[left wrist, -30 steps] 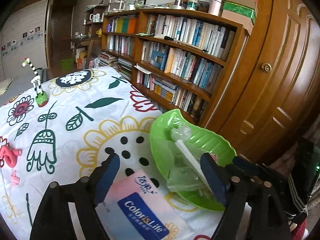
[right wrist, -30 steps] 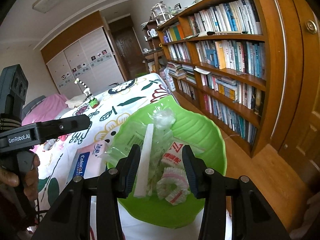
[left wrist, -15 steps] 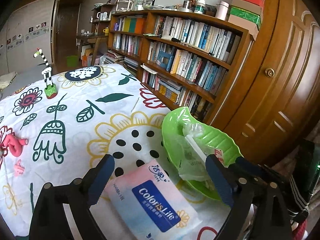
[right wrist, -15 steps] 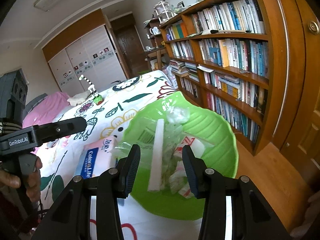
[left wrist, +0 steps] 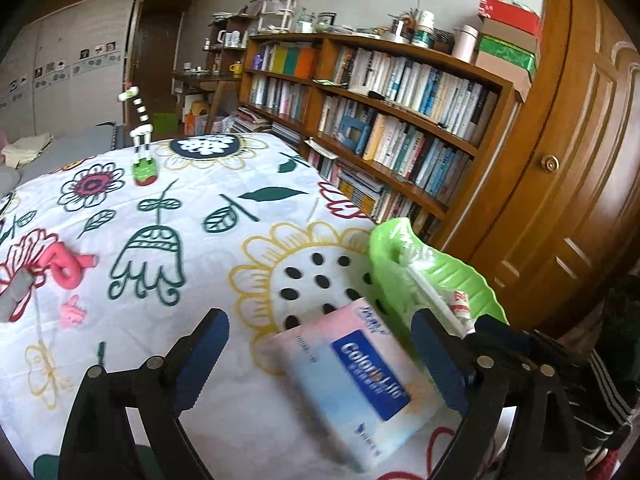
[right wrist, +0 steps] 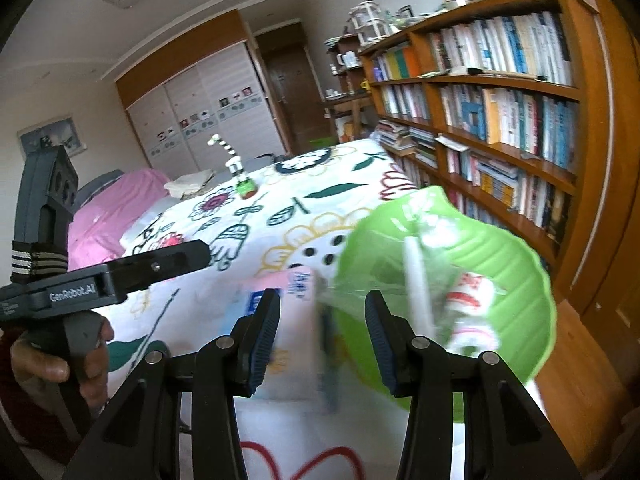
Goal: Organize soft objects
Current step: 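Withdraw both tools from the green bowl back over the bed, then lower the left tool onto the grey fabric roll and grasp it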
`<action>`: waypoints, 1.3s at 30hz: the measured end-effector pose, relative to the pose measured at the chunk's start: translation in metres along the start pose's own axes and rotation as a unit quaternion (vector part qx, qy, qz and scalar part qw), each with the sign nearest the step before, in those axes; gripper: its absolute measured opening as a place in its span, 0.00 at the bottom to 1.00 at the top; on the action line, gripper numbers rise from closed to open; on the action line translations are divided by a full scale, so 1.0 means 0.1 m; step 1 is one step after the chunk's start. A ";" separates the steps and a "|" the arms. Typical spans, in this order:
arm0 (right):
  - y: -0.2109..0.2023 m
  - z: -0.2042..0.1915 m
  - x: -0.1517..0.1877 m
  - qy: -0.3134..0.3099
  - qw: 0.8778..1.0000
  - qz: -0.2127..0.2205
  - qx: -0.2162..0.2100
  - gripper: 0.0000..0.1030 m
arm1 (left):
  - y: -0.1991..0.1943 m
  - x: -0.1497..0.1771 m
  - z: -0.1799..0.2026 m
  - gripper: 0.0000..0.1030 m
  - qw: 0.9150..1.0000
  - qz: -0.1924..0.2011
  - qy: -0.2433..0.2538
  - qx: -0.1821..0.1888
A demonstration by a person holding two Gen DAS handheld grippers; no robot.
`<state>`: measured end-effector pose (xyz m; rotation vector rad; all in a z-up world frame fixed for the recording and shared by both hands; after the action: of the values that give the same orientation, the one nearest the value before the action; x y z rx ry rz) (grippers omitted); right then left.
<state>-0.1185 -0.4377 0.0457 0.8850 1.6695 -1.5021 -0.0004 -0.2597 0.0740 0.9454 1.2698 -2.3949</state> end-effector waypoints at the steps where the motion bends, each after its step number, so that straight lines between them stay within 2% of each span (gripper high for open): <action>1: 0.02 -0.07 -0.02 -0.004 1.000 0.000 -0.005 0.45 | -0.03 0.00 -0.06 0.92 1.000 0.003 -0.004 -0.002; 17: 0.41 -1.04 -0.36 -0.067 0.995 -0.013 -0.068 0.45 | -0.43 -0.04 -1.02 0.92 0.996 0.036 -0.063 -0.049; 29: 0.79 -1.67 -0.45 -0.101 0.988 -0.056 -0.103 0.45 | -0.73 -0.10 -1.98 0.92 0.985 0.062 -0.097 -0.126; 39: 1.07 -1.98 -0.44 -0.108 0.983 -0.089 -0.123 0.45 | -0.81 -0.18 -2.56 0.92 0.977 0.070 -0.122 -0.158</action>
<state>-0.0169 -0.2328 0.0429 0.4345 1.7582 -1.4125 0.0794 -0.0061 0.0339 0.6052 1.3827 -2.0458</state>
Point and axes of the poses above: each gripper's, at about its wrist camera, not at the fingertips, and y roughly the way its jaws point, z to its right, x to its underside, the point moved 3 cm from there along y, roughly the way its jaws point, and after that the axes turned 15 degrees about -y, right-handed, at the moved point
